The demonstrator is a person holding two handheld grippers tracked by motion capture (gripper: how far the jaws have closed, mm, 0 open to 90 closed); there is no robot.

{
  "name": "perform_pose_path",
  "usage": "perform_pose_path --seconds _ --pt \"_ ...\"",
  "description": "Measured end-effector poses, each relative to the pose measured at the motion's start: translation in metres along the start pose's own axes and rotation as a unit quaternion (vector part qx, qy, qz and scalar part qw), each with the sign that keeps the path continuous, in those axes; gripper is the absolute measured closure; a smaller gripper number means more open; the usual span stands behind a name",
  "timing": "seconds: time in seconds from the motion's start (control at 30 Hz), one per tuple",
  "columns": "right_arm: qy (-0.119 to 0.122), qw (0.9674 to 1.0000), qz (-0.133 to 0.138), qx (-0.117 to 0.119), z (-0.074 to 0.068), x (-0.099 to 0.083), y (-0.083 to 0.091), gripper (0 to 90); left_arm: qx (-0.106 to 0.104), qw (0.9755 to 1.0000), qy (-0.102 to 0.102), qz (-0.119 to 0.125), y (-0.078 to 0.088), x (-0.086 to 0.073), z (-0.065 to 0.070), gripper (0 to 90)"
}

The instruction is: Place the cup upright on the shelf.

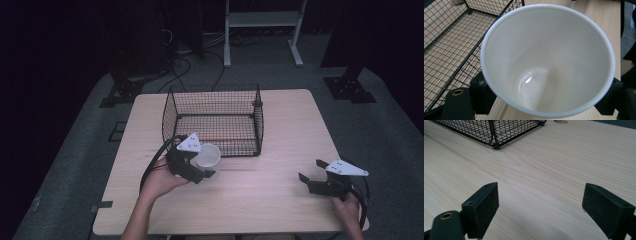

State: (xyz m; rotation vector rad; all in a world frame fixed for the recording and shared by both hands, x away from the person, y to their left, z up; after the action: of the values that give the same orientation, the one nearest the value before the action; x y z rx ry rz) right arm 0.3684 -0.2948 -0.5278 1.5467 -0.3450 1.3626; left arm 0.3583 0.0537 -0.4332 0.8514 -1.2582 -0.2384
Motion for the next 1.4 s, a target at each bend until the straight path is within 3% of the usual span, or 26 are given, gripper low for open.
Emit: perform_pose_path --seconds 0.67,1.4 --pt "-0.004 1.0 0.004 0.001 0.001 0.0 0.001 13.1 -0.004 0.9998 -0.019 -0.011 0.006 0.029 -0.01 20.7" --pt "-0.008 1.0 0.005 0.002 0.001 0.001 0.001 13.1 -0.01 0.9997 -0.022 -0.009 0.019 0.067 -0.033 20.7"
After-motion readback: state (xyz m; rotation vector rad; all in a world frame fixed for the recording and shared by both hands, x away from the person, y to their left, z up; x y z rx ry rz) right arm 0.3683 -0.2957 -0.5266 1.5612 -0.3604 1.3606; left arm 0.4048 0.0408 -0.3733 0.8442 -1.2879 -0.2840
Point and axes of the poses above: each handheld gripper's, and its own axes: y roughly backward along the jaws, x roughly out of its top, z roughly to its right, the point moved 10 cm from there along -y, roughly forward along the jaws, and after that the axes turned 7 degrees about y, right-handed, at the moved point
